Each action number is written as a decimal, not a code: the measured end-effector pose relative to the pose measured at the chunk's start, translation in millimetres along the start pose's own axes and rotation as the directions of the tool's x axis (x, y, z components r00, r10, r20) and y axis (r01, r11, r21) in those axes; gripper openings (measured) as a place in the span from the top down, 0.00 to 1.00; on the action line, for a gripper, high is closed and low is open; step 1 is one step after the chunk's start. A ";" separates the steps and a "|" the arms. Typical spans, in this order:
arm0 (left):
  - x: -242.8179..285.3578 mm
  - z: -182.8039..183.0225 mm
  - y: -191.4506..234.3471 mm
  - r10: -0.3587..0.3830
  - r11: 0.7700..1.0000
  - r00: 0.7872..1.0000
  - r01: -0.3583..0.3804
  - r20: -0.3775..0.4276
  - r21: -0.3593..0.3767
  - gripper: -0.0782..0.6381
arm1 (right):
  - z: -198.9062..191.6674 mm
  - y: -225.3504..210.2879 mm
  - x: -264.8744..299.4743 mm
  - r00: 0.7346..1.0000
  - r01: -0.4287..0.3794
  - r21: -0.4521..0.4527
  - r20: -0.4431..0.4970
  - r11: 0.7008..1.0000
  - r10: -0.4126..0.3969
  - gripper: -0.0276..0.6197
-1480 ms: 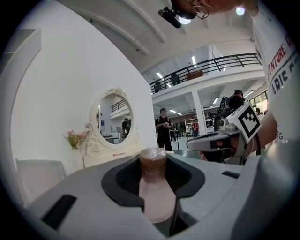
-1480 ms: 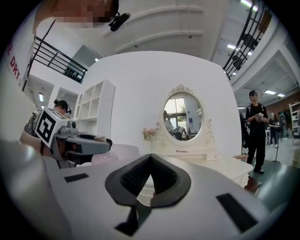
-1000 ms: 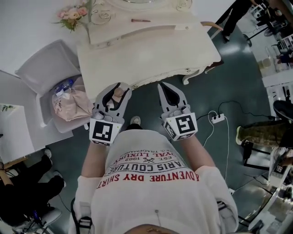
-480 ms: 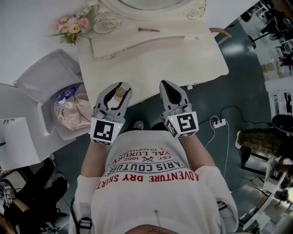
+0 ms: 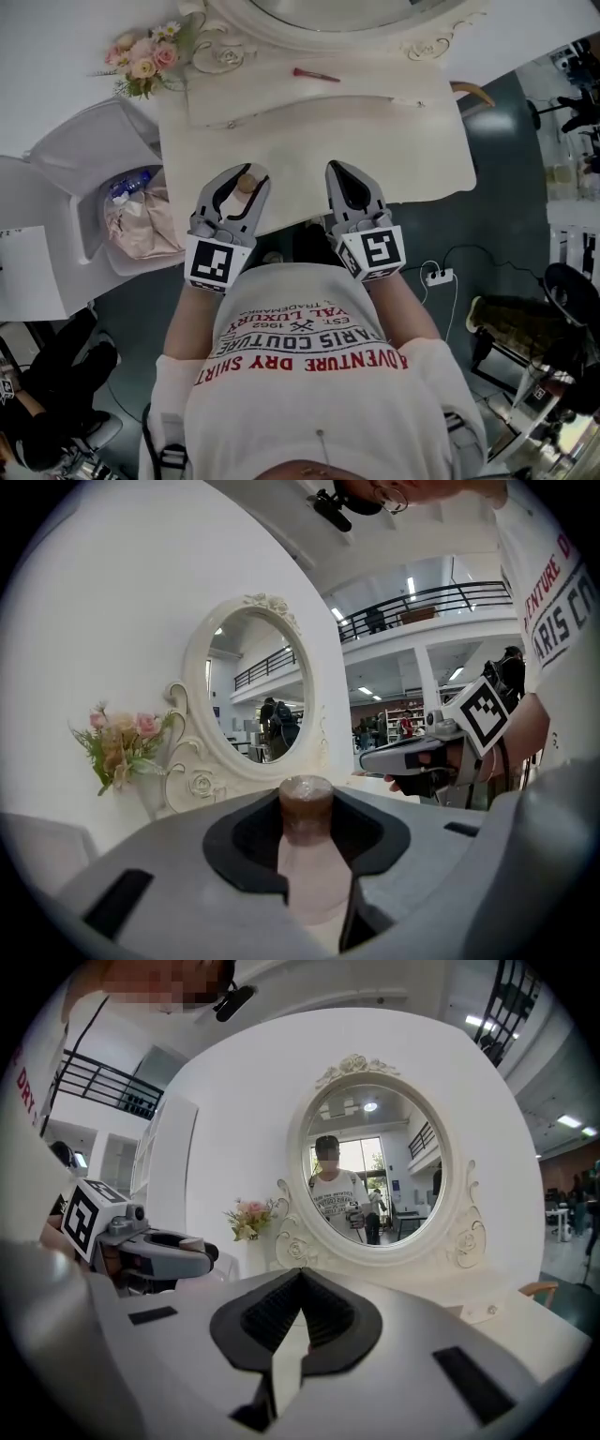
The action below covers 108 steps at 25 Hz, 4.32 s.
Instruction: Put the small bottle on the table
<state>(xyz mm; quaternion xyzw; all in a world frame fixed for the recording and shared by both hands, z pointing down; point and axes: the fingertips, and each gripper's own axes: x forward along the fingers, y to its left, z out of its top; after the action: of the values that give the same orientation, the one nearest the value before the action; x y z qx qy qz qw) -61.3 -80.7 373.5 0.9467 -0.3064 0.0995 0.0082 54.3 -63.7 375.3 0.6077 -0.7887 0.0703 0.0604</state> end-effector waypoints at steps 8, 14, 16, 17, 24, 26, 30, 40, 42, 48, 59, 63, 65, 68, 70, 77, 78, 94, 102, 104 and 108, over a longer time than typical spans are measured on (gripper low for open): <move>59.9 -5.1 6.2 0.108 0.993 0.993 -0.109 -0.042 -0.035 0.70 | -5.3 -52.9 40.4 0.990 -0.130 -0.005 -0.047 0.991 0.130 0.96; 99.3 -24.4 8.8 0.169 0.983 0.982 -0.174 -0.086 -0.056 0.70 | -18.4 -86.0 64.8 0.975 -0.206 0.010 -0.081 0.978 0.206 0.96; 110.6 -36.1 8.9 0.194 0.978 0.975 -0.201 -0.104 -0.053 0.70 | -25.0 -94.2 71.3 0.968 -0.234 0.020 -0.085 0.972 0.235 0.96; 115.5 -42.5 9.1 0.203 0.976 0.973 -0.211 -0.114 -0.058 0.70 | -28.8 -97.6 74.4 0.965 -0.246 0.024 -0.089 0.969 0.247 0.96; 141.8 -80.1 9.5 0.233 0.963 0.957 -0.252 -0.174 -0.095 0.70 | -57.4 -113.0 95.4 0.939 -0.316 0.036 -0.128 0.948 0.318 0.96; 148.8 -89.6 9.9 0.237 0.961 0.953 -0.258 -0.187 -0.099 0.70 | -66.0 -115.8 102.4 0.933 -0.331 0.041 -0.137 0.943 0.334 0.96; 165.9 -107.3 11.8 0.245 0.956 0.948 -0.272 -0.205 -0.112 0.70 | -81.7 -119.6 116.9 0.920 -0.358 0.041 -0.153 0.933 0.360 0.96; 192.9 -138.6 24.2 0.283 0.937 0.928 -0.321 -0.243 -0.135 0.70 | -106.8 -130.8 142.0 0.904 -0.379 0.058 -0.191 0.924 0.383 0.96; 196.5 -141.5 26.2 0.289 0.936 0.925 -0.327 -0.247 -0.130 0.70 | -109.7 -133.3 143.8 0.902 -0.379 0.062 -0.199 0.923 0.383 0.96; 202.8 -145.7 30.4 0.295 0.933 0.925 -0.333 -0.239 -0.137 0.70 | -118.5 -138.1 147.4 0.896 -0.380 0.065 -0.224 0.923 0.384 0.96; 206.1 -148.5 29.5 0.278 0.941 0.933 -0.312 -0.231 -0.131 0.70 | -121.4 -140.4 147.4 0.899 -0.366 0.077 -0.227 0.927 0.374 0.96; 205.8 -149.2 31.2 0.264 0.937 0.931 -0.309 -0.251 -0.161 0.64 | -113.8 -135.9 143.7 0.906 -0.353 0.084 -0.219 0.932 0.362 0.96; 204.4 -144.7 32.2 0.254 0.932 0.934 -0.307 -0.253 -0.195 0.56 | -108.1 -134.7 141.3 0.912 -0.339 0.100 -0.212 0.936 0.352 0.96; 201.2 -130.1 29.8 0.239 0.931 0.941 -0.292 -0.240 -0.218 0.53 | -97.2 -135.3 135.6 0.924 -0.312 0.105 -0.197 0.944 0.328 0.96; 196.2 -115.9 30.0 0.247 0.933 0.943 -0.293 -0.223 -0.208 0.53 | -88.7 -134.4 131.3 0.933 -0.296 0.096 -0.185 0.950 0.310 0.96; 162.2 -59.3 35.4 0.304 0.945 0.940 -0.319 -0.157 -0.074 0.57 | -56.3 -121.2 107.6 0.954 -0.258 0.072 -0.139 0.964 0.266 0.96; 157.7 -54.9 34.9 0.297 0.947 0.942 -0.311 -0.156 -0.074 0.60 | -51.6 -120.1 104.4 0.958 -0.249 0.068 -0.131 0.966 0.256 0.96; 90.3 23.4 39.0 0.286 0.956 0.954 -0.290 -0.093 -0.034 0.88 | 25.6 -100.4 64.4 0.977 -0.215 -0.012 -0.002 0.977 0.215 0.96; 66.2 49.0 39.2 0.272 0.961 0.962 -0.273 -0.026 -0.035 0.88 | 54.1 -91.9 53.5 0.977 -0.206 -0.039 0.051 0.978 0.207 0.96; 62.0 52.5 38.5 0.271 0.962 0.962 -0.271 -0.018 -0.034 0.88 | 55.7 -89.2 51.8 0.976 -0.210 -0.038 0.054 0.977 0.212 0.96; 63.4 59.9 44.0 0.267 0.963 0.964 -0.267 0.002 -0.027 0.88 | 61.0 -86.4 54.2 0.975 -0.212 -0.048 0.063 0.976 0.215 0.96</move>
<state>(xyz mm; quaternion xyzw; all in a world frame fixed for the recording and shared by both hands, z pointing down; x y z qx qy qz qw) -25.7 -157.7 325.0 0.8967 -0.4326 0.0931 0.0064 123.5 -148.1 328.4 0.5202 -0.8523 0.0395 0.0380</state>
